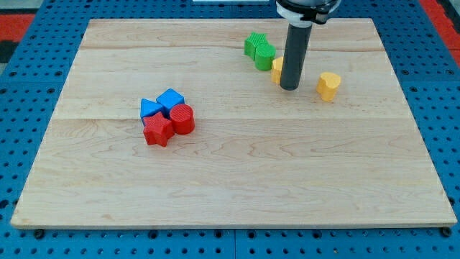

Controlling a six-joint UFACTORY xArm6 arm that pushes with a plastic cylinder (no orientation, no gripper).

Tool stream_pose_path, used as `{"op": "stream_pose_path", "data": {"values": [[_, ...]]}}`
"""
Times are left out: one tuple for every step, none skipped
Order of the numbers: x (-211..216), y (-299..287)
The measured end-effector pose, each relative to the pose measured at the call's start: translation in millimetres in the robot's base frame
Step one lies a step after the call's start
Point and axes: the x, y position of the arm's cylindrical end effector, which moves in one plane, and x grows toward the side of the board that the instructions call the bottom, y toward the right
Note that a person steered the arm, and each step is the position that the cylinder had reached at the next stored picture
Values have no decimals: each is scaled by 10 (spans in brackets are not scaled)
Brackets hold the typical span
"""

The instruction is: Place the yellow heart bottom to the green circle

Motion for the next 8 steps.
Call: {"op": "stream_pose_path", "data": {"values": [[-139, 0], [-29, 120], [345, 330], [476, 851], [367, 1571], [213, 1485], [199, 981], [189, 440]]}}
